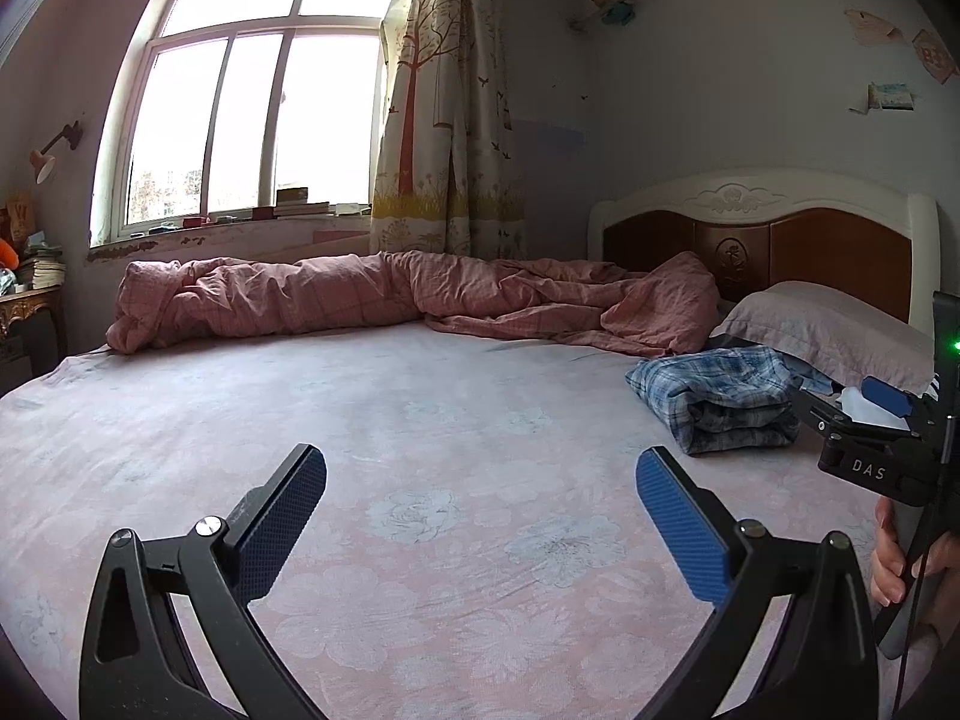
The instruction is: Fold large clothes
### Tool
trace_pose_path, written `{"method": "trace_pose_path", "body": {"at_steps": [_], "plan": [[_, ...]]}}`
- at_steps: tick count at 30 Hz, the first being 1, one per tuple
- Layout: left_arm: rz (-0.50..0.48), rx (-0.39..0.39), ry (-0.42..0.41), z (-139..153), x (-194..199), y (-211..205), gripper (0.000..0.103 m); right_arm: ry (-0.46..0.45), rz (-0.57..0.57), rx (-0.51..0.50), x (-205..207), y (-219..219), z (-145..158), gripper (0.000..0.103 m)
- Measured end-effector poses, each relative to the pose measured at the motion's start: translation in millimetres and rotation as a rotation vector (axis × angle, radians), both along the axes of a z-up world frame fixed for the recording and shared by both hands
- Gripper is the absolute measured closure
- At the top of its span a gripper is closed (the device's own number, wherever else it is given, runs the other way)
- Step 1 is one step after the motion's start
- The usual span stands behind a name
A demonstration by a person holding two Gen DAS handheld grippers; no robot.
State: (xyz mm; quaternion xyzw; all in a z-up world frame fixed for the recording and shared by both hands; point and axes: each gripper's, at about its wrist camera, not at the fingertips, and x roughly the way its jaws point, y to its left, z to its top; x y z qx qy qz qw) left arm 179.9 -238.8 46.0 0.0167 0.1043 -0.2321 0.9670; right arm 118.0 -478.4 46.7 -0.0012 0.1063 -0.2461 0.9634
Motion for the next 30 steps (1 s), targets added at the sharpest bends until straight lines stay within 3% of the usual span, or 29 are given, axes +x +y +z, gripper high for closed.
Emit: {"method": "trace_pose_path", "body": {"at_steps": [30], "plan": [[0.007,-0.011,0.008,-1.0,1.0,-2.4,0.0,0.013,-0.002,0.007,2.3,-4.5,-5.8,0.0]]}}
